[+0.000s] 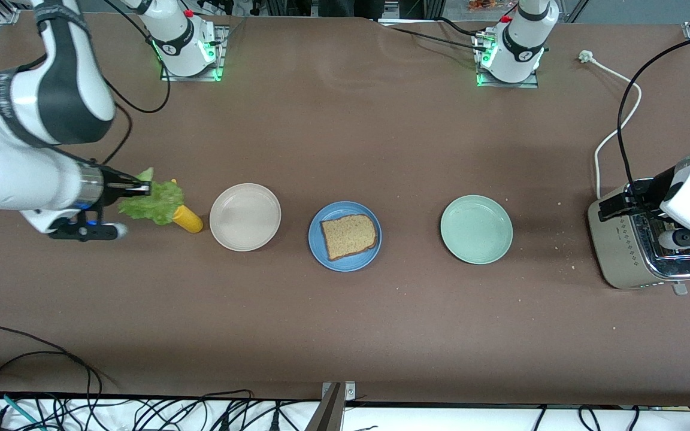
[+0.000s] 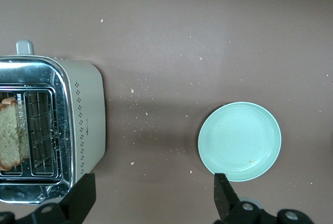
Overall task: Make sandwich in blue plate with both arms
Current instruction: 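Carry the lettuce leaf over the bread on the blue plate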
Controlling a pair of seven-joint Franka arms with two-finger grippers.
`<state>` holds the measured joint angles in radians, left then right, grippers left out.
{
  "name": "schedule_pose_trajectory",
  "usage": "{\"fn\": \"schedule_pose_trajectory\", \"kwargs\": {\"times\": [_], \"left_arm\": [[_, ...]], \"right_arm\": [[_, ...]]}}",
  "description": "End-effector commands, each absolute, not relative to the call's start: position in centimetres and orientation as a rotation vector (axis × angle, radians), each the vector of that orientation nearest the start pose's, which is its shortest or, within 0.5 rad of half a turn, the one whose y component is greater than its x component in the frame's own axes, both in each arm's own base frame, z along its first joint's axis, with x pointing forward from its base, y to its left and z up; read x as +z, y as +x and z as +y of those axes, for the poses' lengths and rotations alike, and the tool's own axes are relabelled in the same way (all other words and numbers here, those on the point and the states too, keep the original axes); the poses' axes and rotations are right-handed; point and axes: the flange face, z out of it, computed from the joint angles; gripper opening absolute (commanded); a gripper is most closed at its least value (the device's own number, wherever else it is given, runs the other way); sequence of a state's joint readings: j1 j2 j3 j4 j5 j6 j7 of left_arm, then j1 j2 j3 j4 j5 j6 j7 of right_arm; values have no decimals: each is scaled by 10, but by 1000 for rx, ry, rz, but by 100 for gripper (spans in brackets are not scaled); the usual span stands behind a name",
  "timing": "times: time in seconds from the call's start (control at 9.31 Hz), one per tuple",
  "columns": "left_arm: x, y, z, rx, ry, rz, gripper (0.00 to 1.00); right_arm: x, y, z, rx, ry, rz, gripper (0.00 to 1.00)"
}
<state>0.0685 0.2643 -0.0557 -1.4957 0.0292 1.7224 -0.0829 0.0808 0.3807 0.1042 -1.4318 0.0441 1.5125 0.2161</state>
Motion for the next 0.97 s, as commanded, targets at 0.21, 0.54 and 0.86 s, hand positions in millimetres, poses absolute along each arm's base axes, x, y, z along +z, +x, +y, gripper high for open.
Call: {"fn": "schedule_pose_trajectory", "kwargs": {"times": [0.21, 0.54, 0.86], "left_arm": [[526, 636, 10, 45, -3144, -102, 100], [528, 636, 11, 41, -3144, -116, 100], [527, 636, 16, 45, -3144, -119, 100]], "right_arm": [[420, 632, 258, 374, -2961, 489, 1], [362, 641, 326, 283, -2797, 695, 2], [302, 626, 400, 237, -2677, 843, 3]]}}
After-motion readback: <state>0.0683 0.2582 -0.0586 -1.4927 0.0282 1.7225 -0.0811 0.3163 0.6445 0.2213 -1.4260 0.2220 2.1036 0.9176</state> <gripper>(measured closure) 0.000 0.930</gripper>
